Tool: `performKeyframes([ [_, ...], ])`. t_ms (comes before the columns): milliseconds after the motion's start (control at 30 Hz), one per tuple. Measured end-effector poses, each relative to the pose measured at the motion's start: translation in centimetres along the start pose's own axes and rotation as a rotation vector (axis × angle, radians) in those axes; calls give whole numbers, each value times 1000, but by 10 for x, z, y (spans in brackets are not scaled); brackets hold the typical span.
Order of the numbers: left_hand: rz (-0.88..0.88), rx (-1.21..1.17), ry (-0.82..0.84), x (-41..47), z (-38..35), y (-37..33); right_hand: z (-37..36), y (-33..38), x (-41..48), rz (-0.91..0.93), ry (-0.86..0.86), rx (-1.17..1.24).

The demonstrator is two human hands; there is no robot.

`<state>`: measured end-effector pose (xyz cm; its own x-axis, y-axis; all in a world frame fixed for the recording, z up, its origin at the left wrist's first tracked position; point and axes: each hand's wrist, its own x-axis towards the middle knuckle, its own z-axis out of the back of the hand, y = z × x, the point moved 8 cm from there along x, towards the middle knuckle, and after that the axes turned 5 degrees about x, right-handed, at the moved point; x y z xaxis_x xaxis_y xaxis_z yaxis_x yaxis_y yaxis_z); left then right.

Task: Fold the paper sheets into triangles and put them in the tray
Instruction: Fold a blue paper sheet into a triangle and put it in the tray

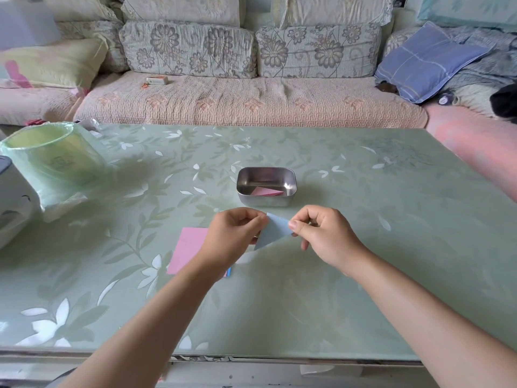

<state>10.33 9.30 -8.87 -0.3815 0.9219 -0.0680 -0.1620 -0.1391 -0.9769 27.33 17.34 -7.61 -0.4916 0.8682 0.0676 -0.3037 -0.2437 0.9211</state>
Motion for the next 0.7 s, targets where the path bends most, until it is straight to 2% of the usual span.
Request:
performKeyframes([
  [100, 13, 13, -42, 0, 1, 3, -1, -2, 0, -13, 7, 17],
  [200, -36, 170, -83, 0, 4, 1, -6, -7, -1, -34, 44, -43],
  [333, -151, 346, -28, -6, -7, -7, -9, 0, -2, 43, 29, -1],
  [533, -226, 408, -39, -10, -14, -14, -12, 11, -4, 149, 14, -73],
  [700, -266, 455, -8, -10, -15, -17, -14, 6, -2, 113, 15, -69],
])
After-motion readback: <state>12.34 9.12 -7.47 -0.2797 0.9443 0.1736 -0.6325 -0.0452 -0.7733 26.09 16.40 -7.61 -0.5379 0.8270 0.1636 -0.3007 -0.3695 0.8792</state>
